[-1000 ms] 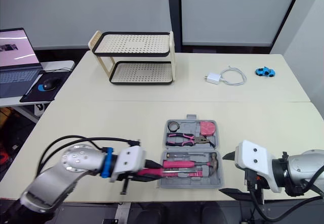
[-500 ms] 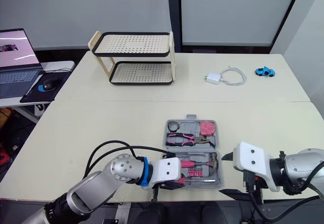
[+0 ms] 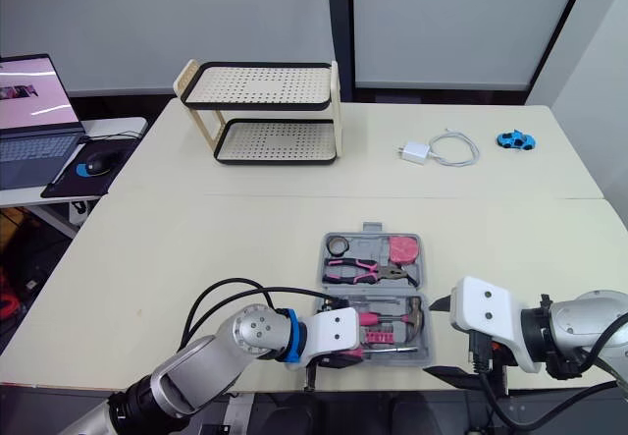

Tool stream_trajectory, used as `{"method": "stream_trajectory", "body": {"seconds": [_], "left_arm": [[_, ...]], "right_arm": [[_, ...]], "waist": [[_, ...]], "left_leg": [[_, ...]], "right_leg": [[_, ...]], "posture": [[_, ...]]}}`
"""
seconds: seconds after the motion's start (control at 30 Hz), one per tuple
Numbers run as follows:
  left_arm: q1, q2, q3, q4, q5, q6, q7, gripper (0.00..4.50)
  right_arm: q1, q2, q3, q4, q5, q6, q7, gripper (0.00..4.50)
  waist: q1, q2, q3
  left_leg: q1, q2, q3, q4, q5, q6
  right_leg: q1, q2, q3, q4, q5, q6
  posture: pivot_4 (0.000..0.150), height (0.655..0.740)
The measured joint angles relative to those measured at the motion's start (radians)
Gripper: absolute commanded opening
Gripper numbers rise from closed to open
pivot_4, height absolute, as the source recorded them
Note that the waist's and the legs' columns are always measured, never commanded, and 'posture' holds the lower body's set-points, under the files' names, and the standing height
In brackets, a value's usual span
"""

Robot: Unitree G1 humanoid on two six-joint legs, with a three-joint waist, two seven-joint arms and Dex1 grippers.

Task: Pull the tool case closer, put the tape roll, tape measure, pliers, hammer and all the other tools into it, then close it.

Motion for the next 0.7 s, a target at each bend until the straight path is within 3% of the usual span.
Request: {"method": "stream_trajectory", "body": {"seconds": [0.7], "left_arm": [[0.002, -0.031, -0.012, 0.066, 0.042, -0.091, -0.008, 0.7]], "right_arm": [[0.01, 0.0, 0.0, -0.011, 0.002, 0.004, -0.011, 4.5]], "waist": [[0.0, 0.0, 0.0]], "left_leg": [[0.0, 0.0, 0.0, 0.0, 0.0, 0.0]], "right_leg": [[0.0, 0.0, 0.0, 0.0, 0.0, 0.0]], "posture": [[0.15, 0.74]]}}
